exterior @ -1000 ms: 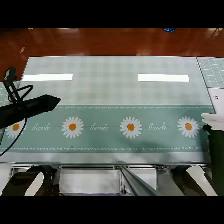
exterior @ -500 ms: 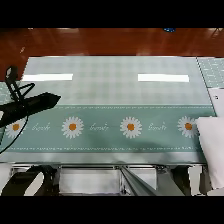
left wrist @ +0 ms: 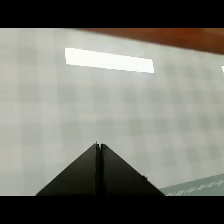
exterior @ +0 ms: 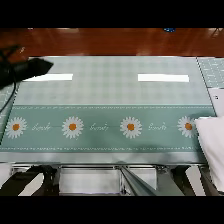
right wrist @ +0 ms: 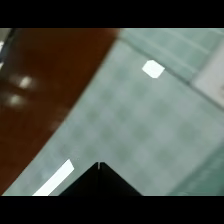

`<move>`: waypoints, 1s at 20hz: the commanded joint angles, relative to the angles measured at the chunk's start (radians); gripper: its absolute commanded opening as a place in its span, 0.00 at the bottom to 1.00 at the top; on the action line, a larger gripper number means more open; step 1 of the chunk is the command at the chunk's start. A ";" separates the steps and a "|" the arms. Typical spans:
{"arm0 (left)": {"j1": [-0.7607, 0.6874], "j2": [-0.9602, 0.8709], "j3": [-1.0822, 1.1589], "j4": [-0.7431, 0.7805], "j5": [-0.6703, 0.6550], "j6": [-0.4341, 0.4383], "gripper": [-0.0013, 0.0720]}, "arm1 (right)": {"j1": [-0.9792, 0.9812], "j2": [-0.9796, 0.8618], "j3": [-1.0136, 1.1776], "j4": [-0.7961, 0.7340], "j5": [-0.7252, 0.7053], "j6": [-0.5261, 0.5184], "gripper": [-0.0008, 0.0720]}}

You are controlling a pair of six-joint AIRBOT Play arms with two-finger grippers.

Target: Fold the shirts.

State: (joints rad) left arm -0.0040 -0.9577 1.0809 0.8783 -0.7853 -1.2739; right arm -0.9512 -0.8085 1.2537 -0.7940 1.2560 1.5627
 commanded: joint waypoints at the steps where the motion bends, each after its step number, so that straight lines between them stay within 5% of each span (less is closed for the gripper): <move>1: -0.096 -0.183 0.354 0.020 -0.166 -0.025 0.06 | 0.564 -0.098 0.037 -0.010 -0.272 -0.093 0.04; 4: -0.230 -0.286 0.471 0.312 -0.306 -0.210 0.06 | 1.033 -0.258 0.037 -0.495 -0.270 0.059 0.04; 7: -0.266 -0.287 0.325 0.655 -0.343 -0.350 0.06 | 1.187 -0.444 0.026 -0.854 -0.094 0.193 0.04; 11: -0.203 -0.287 0.085 0.674 -0.359 -0.435 0.06 | 1.183 -0.581 0.026 -0.865 0.012 0.192 0.04; 20: -0.197 -0.288 0.068 0.674 -0.375 -0.449 0.06 | 1.183 -0.584 0.026 -0.866 0.017 0.193 0.04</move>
State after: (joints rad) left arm -0.2024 -1.2446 1.1561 1.5425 -1.1522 -1.7134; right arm 0.2287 -1.3872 1.2800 -1.6474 1.2621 1.7519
